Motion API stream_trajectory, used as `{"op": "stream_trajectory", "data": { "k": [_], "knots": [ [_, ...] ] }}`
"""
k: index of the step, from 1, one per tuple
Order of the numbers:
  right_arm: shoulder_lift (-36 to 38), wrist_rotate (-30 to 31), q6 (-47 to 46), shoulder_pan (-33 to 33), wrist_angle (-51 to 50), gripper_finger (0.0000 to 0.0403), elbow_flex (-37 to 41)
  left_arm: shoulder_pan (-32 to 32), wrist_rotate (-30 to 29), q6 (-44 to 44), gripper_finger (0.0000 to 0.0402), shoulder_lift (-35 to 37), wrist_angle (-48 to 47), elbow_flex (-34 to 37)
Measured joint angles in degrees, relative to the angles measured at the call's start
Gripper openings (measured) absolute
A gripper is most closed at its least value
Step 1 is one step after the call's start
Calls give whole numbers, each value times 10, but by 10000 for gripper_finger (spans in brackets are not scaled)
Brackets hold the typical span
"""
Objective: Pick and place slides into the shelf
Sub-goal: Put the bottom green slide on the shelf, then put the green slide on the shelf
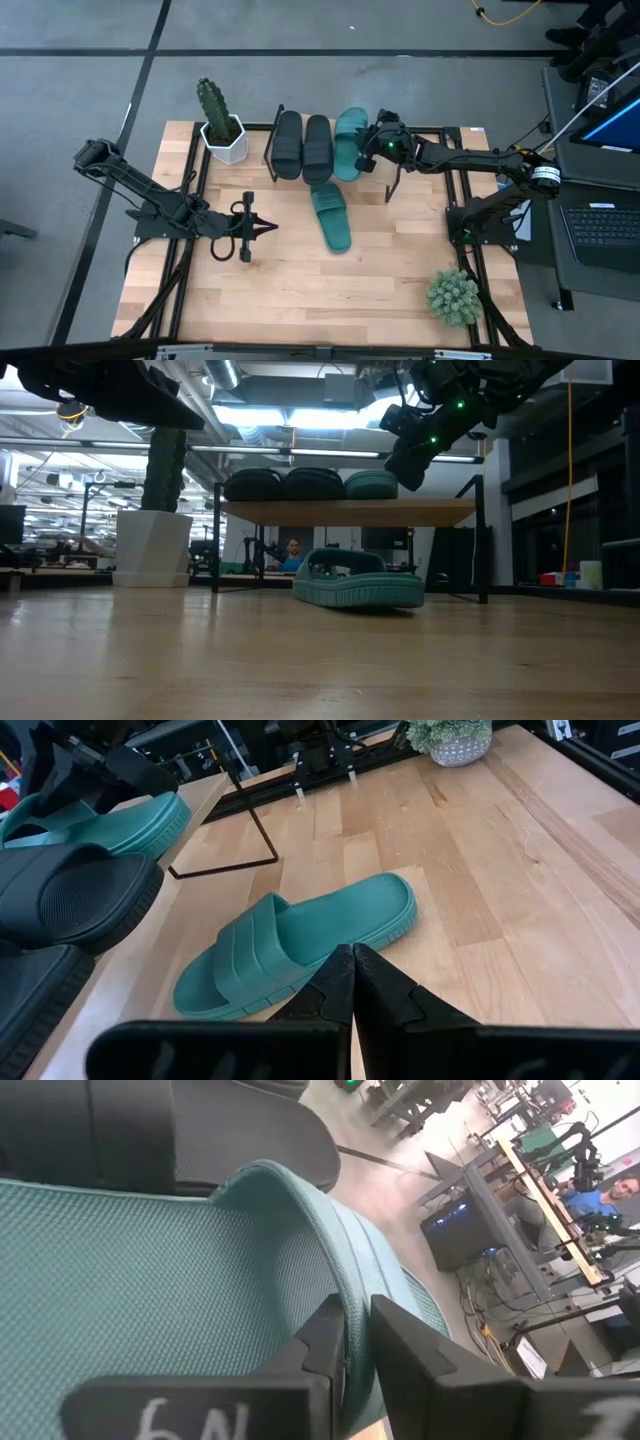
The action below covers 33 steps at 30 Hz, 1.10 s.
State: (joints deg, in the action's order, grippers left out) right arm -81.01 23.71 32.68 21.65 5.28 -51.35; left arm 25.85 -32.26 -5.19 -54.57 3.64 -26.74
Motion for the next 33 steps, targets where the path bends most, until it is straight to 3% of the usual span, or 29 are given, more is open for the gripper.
{"op": "stream_trajectory", "data": {
  "k": [9, 22, 33],
  "knots": [
    [0, -20, 4, 0, 3, 56, 0, 0, 0, 0, 0, 0, 0, 0],
    [0, -41, -5, 0, 7, 152, 0, 0, 0, 0, 0, 0, 0, 0],
    [0, -41, -7, -6, 26, 171, -15, 0, 0, 0, 0, 0, 0, 0]
  ]
}}
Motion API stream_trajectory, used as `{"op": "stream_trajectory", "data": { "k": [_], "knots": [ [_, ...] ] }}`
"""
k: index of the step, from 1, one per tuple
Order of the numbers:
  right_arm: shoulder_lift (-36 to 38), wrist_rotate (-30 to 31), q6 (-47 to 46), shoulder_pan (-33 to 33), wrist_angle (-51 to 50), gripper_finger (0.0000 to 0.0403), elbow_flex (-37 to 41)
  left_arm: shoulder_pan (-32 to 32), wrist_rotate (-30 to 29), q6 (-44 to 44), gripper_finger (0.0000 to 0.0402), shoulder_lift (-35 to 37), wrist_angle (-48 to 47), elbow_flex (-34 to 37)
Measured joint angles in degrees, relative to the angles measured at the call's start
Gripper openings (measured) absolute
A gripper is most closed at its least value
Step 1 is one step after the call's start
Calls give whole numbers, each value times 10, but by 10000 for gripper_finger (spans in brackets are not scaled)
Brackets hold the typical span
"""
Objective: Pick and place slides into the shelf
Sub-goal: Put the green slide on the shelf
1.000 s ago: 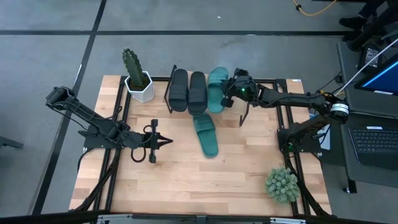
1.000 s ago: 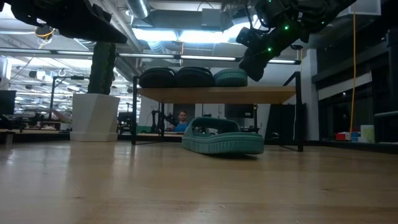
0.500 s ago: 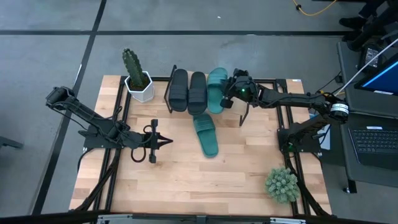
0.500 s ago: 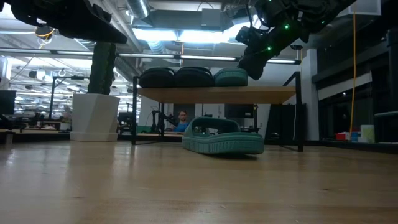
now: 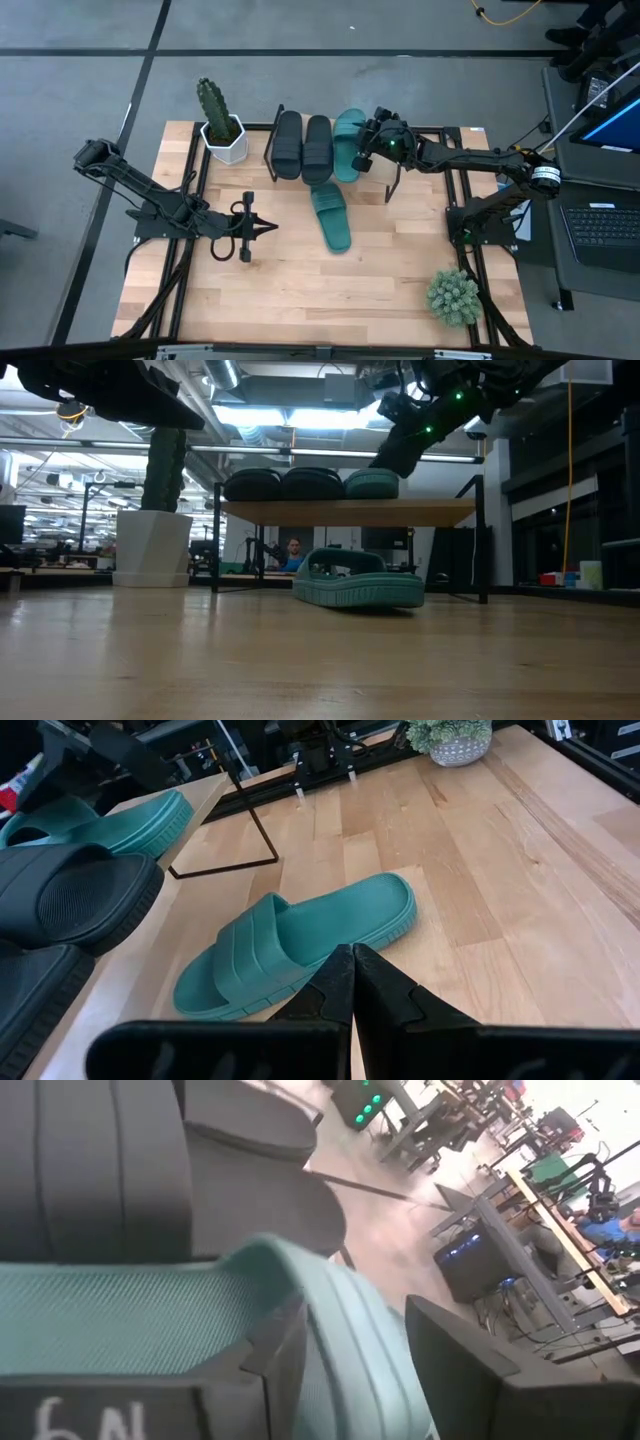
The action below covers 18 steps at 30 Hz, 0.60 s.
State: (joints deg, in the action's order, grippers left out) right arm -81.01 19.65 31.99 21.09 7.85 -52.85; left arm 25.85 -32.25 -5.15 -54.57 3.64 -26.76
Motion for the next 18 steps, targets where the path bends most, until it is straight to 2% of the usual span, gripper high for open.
{"op": "stream_trajectory", "data": {
  "k": [7, 12, 18],
  "knots": [
    [4, 13, 1, -27, -27, 171, -45, 0, 0, 0, 0, 0, 0, 0],
    [11, 59, -16, -56, -163, 171, -103, 0, 0, 0, 0, 0, 0, 0],
    [14, 58, -100, -105, -295, 162, -176, 0, 0, 0, 0, 0, -1, 0]
  ]
}}
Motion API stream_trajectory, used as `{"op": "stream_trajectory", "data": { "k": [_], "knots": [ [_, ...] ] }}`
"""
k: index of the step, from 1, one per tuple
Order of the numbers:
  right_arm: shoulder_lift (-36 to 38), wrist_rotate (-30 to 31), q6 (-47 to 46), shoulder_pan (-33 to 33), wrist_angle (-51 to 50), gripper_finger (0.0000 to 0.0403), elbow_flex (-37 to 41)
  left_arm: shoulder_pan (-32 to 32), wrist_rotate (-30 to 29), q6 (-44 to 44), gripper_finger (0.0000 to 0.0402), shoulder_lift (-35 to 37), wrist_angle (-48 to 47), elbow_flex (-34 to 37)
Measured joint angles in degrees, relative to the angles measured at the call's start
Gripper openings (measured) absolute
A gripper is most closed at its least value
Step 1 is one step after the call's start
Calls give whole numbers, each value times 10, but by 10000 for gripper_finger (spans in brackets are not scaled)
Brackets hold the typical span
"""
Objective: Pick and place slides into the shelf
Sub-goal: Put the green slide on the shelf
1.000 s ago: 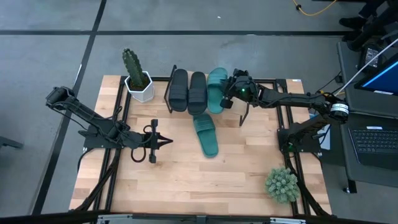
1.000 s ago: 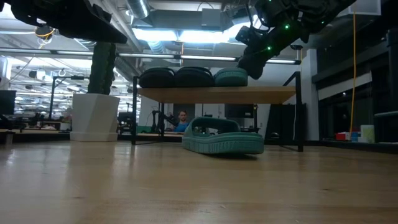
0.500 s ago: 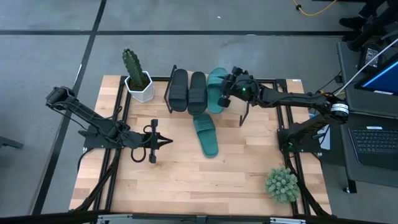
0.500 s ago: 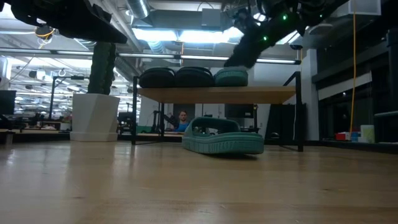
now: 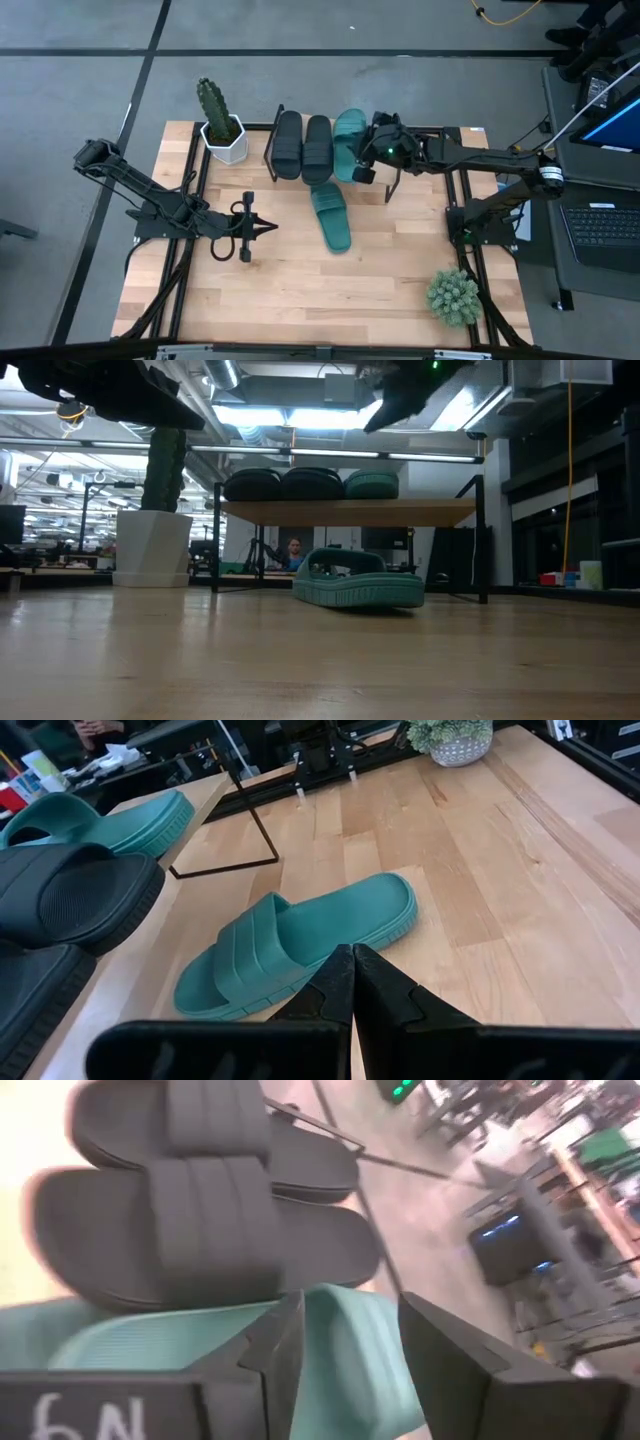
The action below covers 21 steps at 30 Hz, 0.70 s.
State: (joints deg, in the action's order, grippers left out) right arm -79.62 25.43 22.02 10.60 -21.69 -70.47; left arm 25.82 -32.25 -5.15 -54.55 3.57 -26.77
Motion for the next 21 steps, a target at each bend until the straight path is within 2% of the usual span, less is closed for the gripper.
{"op": "stream_trajectory", "data": {
  "k": [4, 12, 18, 21],
  "knots": [
    [0, -6, -80, -34, -62, 150, -28, 0, 0, 1, 0, 0, 0, 0],
    [-8, -72, -188, -119, -124, 130, -27, 1, 0, 4, 0, 0, -1, 0],
    [-21, -70, -187, -202, -101, 124, -27, 1, 0, 5, 0, 0, -5, 0],
    [-32, -19, -187, -242, -103, 122, -27, 1, 0, 5, 0, 0, -7, 0]
  ]
}}
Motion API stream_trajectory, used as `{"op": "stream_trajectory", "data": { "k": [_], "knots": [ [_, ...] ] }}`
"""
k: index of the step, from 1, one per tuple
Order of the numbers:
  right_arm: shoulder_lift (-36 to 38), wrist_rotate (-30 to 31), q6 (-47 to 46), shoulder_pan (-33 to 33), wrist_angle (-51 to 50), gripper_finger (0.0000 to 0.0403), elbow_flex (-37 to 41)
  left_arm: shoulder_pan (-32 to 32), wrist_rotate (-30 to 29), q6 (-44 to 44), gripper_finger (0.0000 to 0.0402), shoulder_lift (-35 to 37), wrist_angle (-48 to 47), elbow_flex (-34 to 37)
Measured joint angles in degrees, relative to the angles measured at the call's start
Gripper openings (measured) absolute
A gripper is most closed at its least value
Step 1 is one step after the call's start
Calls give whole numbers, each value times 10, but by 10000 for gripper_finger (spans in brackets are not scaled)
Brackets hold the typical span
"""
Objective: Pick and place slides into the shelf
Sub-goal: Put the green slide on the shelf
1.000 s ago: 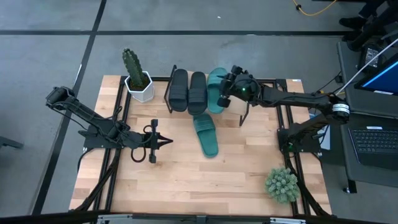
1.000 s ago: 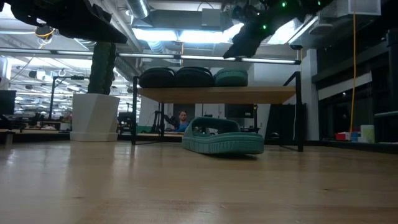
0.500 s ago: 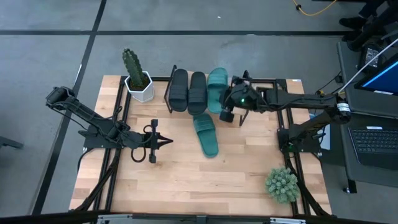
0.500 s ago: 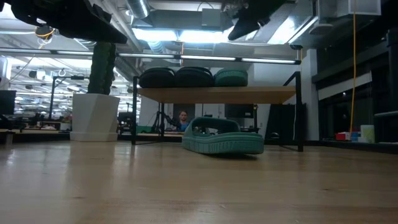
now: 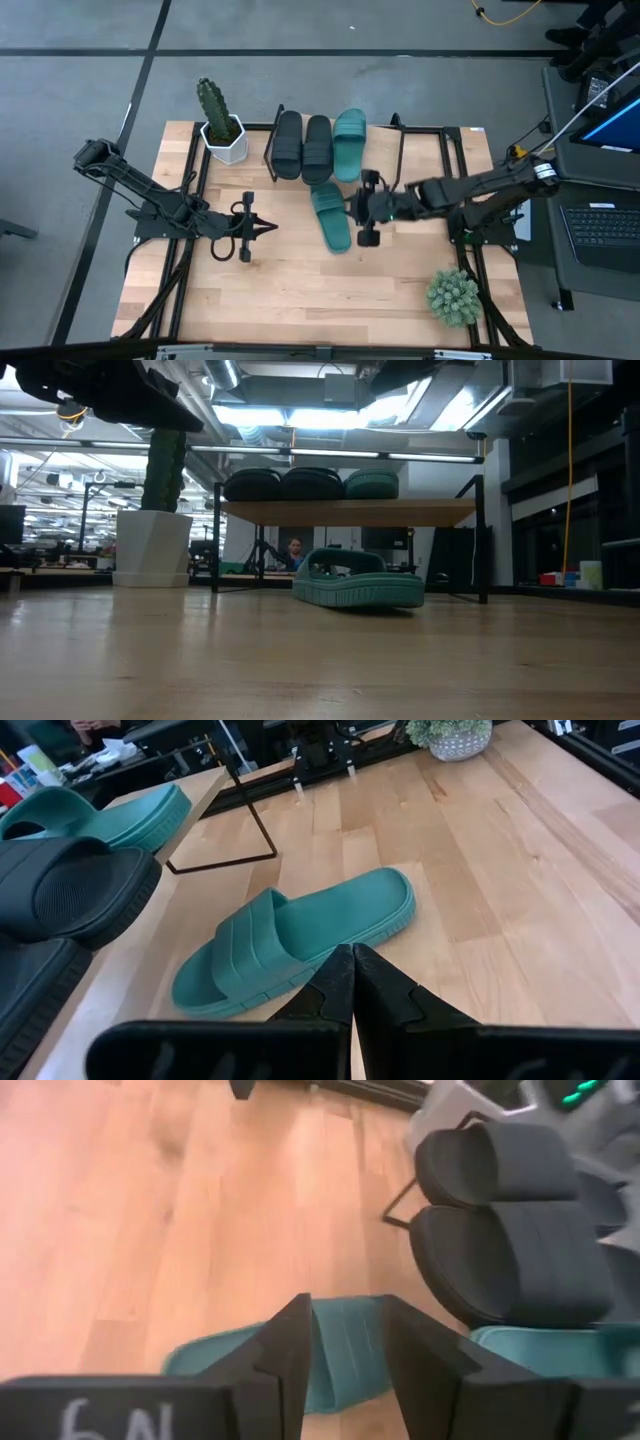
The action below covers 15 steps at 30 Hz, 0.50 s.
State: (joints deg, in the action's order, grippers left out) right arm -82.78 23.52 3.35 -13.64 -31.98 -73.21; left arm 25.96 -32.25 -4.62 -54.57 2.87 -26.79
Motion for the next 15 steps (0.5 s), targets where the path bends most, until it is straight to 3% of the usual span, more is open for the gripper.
{"op": "stream_trajectory", "data": {
  "k": [6, 15],
  "knots": [
    [-17, 138, 17, -67, 2, 122, 0, 0, 0, 16, 0, 0, -5, 0],
    [-43, 149, -17, -110, 23, 122, 0, 0, 0, 30, 0, 0, -8, 0]
  ]
}}
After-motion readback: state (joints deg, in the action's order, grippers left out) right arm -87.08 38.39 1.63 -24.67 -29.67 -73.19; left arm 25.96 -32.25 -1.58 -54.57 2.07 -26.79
